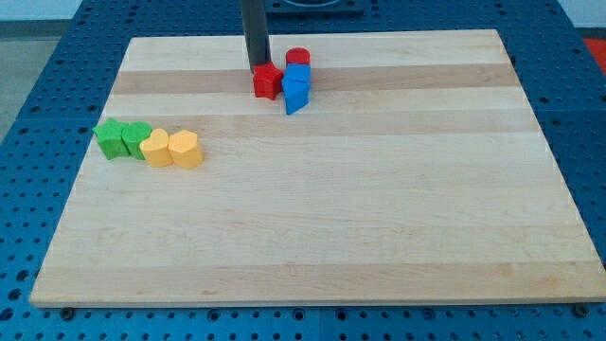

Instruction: Move your arm above the green star

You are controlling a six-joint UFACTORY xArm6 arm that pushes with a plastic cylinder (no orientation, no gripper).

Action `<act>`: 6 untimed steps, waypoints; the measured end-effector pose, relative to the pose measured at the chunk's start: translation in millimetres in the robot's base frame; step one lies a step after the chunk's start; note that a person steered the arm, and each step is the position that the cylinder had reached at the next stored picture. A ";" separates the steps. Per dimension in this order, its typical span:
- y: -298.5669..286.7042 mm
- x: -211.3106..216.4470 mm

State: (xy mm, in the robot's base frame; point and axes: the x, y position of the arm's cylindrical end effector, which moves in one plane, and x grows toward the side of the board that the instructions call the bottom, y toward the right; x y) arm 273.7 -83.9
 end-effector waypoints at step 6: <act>-220.3 92.0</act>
